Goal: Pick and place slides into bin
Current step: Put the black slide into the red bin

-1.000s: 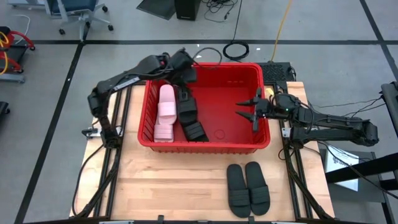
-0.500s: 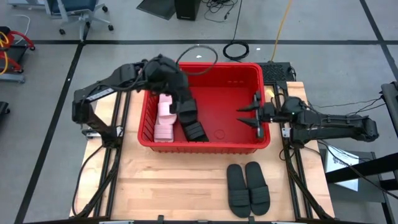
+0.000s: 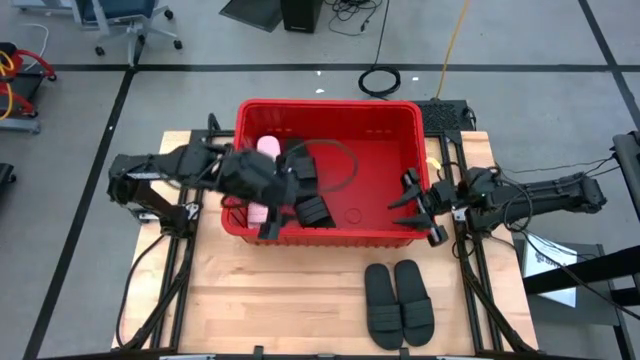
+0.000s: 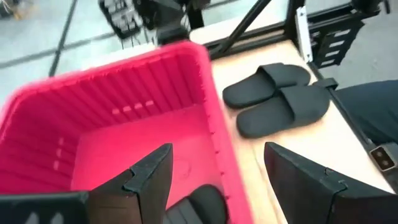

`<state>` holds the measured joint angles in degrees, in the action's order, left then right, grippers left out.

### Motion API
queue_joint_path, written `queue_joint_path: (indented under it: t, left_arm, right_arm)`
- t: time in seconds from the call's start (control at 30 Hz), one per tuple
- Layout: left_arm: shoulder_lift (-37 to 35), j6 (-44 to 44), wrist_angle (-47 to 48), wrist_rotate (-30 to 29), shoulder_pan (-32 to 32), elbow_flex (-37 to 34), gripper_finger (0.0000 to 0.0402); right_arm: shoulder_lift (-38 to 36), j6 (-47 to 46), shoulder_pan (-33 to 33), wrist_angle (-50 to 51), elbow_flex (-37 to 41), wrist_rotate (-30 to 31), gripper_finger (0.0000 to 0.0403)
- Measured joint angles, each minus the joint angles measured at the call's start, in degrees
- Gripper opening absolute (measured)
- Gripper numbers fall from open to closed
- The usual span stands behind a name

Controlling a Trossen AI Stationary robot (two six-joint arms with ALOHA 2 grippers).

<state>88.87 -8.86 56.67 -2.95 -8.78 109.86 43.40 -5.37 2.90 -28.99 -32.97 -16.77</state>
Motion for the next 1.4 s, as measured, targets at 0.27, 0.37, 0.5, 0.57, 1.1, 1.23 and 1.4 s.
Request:
queue_joint_path:
  t: [0.27, 0.37, 0.5, 0.57, 1.1, 1.23, 1.4]
  left_arm:
    - [-0.05, 2.48, -5.75, -12.42, -11.03, -4.2, 0.0248]
    - [-0.03, 3.05, -9.19, -14.16, -13.91, -7.31, 0.0248]
    - [-0.03, 3.23, -17.65, -16.04, -16.02, -14.51, 0.0248]
    - [0.1, 3.36, -21.18, -16.66, -16.62, -17.9, 0.0248]
    - [-0.01, 10.57, -38.39, -22.88, -24.76, -30.58, 0.0248]
    - [-0.01, 11.17, -38.99, -27.14, -27.92, -30.58, 0.0248]
    - [-0.01, 11.63, -41.15, -32.71, -30.41, -30.58, 0.0248]
  right_arm:
    - [0.91, 1.06, 10.34, -0.82, 0.0, 0.09, 0.015]
    - [2.45, 2.57, 13.64, -2.44, 0.0, 0.32, 0.015]
    - [5.53, 2.69, 16.92, -6.47, -0.01, 2.06, 0.015]
    - [6.96, 2.62, 18.59, -6.86, 0.0, 4.18, 0.015]
    - [15.07, 1.49, 34.17, -9.91, -0.02, 28.4, 0.015]
    - [16.33, -1.31, 37.03, -6.54, -0.02, 34.12, 0.015]
    - [19.26, -9.54, 39.2, 7.5, -3.63, 39.57, 0.015]
